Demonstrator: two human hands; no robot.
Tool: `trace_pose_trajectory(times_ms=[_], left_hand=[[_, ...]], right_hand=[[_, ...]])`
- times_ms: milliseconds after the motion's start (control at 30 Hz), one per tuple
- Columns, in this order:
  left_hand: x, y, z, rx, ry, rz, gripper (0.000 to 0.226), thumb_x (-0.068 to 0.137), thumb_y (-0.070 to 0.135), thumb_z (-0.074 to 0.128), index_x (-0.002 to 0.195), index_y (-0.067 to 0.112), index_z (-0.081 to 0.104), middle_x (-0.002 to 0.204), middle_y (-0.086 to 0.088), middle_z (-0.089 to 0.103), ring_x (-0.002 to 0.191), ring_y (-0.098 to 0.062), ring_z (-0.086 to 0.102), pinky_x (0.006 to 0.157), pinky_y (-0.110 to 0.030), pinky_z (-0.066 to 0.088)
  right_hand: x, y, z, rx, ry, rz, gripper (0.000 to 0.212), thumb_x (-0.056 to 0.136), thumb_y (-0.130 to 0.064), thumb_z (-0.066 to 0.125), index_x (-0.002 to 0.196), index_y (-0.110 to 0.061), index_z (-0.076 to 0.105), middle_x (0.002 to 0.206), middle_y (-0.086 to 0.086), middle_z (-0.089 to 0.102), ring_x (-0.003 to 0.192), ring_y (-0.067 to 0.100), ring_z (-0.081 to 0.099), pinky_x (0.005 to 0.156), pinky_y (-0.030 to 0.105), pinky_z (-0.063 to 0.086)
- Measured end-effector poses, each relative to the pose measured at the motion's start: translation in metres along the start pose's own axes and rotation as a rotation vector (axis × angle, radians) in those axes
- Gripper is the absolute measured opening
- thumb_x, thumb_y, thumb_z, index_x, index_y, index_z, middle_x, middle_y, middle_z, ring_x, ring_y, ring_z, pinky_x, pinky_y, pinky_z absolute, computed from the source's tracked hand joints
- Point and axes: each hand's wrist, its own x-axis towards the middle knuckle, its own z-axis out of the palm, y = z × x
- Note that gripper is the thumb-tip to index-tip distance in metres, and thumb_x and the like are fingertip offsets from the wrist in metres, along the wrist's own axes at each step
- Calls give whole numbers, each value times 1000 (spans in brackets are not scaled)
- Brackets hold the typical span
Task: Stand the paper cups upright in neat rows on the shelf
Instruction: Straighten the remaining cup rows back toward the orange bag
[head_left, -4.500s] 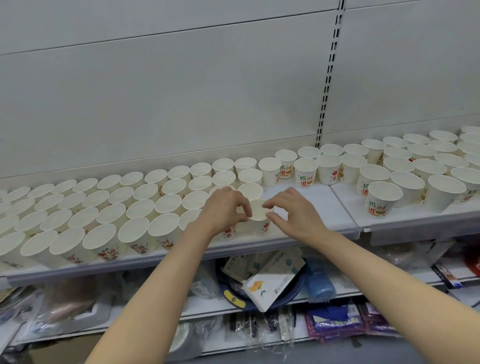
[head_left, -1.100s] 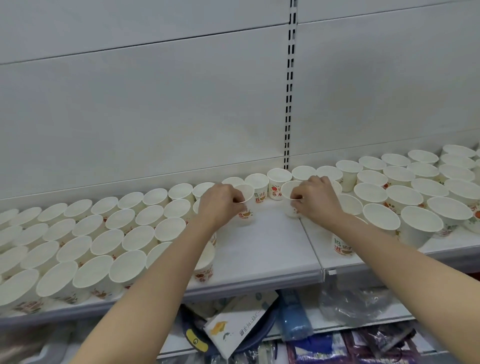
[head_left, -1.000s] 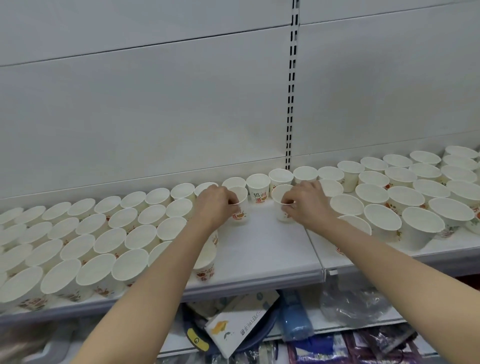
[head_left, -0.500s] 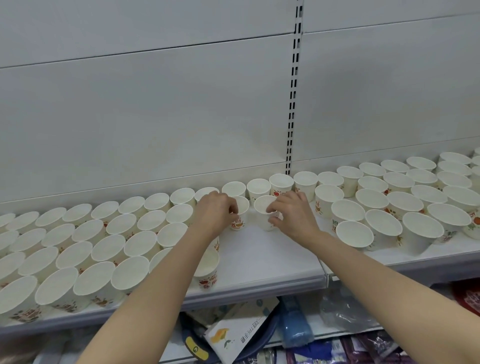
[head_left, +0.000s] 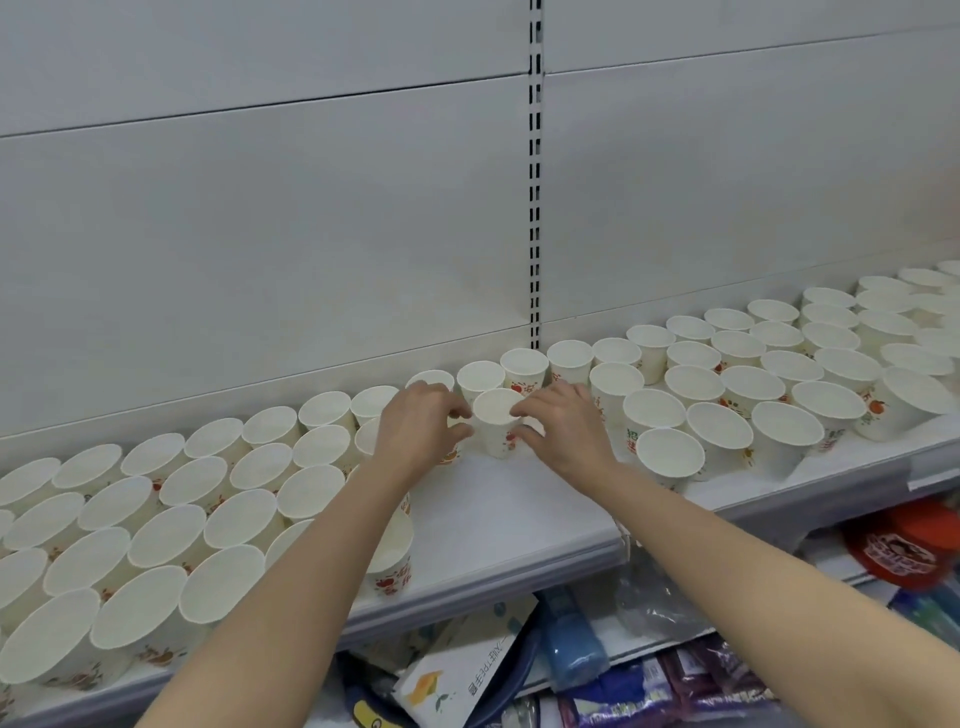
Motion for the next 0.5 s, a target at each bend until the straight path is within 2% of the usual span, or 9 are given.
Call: trace_pose_trajectory(times_ms=[100,200,267,367,433,500], left_hand=[[14,23,1,-26,31,31,17,86,36,66,100,30,73,97,9,68,101,-16,55,68,-27,38],[35,43,2,-14,24,28,14,87,31,64,97,30,74,95,6,70,99,-18,56,69,-29,42],[52,51,6,-4,14,13,13,87,27,63,93,29,75,92,6,71,95,-20,56,71,-31,45],[75,56,17,-1,15,-58,15,84,22,63,89,29,75,89,6,71,94,-19,58,70,-30,46],[89,61,27,1,2,-87,15,83,26,67,95,32,74,94,5,70,98,-20,57,74,-30,46],[100,65,36,42,-43,-70,23,83,34,70,105,33,71,103,4,68,105,-20,55,81,-31,44]], right_hand=[[1,22,-20,-53,49,25,14,70,-24,79,81,-22,70,79,-6,69,79,26,58,73,33,27],[16,47,-39,-135,25,74,3,77,-20,73,75,-20,71,74,-2,68,78,28,56,73,36,29],[33,63,-47,-188,-65,122,6,82,-19,68,79,-20,73,78,0,69,84,29,54,76,37,30],[62,81,-47,-231,-241,151,15,84,-28,66,97,-24,73,93,-4,70,95,23,49,84,34,30],[75,88,-40,-213,-310,139,25,82,-37,68,104,-24,70,99,-5,69,100,22,48,87,33,31],[83,90,-30,-226,-356,121,30,80,-44,68,103,-25,69,98,-4,67,101,22,48,87,33,31]])
